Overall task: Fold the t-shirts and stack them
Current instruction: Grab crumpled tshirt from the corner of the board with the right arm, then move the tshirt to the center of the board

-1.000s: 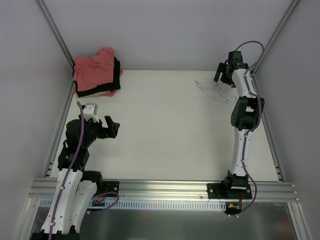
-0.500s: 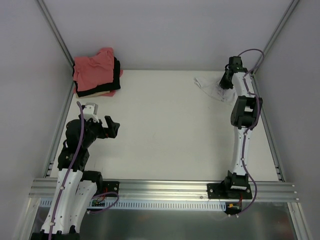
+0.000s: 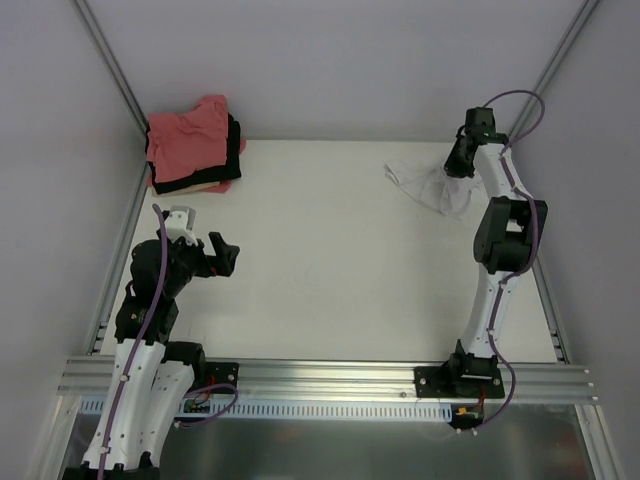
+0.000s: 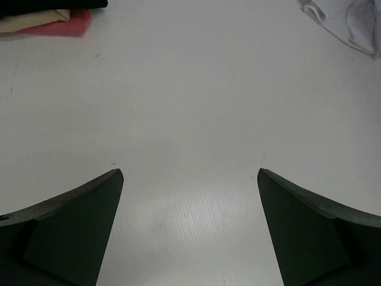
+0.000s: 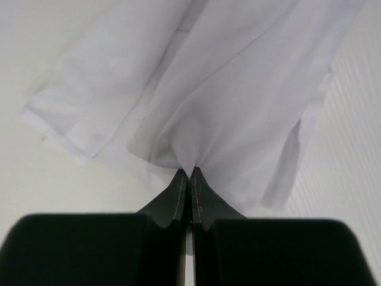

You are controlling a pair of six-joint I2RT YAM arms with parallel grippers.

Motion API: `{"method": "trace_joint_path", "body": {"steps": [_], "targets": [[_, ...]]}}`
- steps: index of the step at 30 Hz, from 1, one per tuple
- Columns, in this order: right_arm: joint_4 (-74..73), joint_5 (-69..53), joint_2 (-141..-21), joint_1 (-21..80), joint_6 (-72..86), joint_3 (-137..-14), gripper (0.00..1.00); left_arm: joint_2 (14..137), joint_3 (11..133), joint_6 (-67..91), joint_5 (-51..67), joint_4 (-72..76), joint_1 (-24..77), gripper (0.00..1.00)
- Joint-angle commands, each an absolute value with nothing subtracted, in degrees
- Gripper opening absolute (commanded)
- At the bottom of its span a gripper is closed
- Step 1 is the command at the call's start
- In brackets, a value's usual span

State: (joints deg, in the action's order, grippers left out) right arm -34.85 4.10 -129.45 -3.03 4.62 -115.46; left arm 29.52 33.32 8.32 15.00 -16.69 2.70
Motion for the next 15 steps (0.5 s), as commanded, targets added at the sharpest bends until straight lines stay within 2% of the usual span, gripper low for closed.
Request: {"method": "trace_joint_path", "body": {"steps": [1, 8, 15], "targets": [[-34.6, 2.5, -111.3, -0.1, 3.6, -113.9, 0.00, 28.3, 35.5, 8.4, 16.2, -15.8, 3.3, 0.99], [-50.5, -3.1, -105.0, 10.2, 0.6, -125.4, 0.00, 27.2, 35.3, 9.0, 17.5, -15.1, 3.3, 0.99], [-54.8, -14.8, -99.9, 19.5, 1.0, -129.6, 0.00, 26.5, 35.2, 9.1, 17.2, -15.1, 3.3, 0.99]]}}
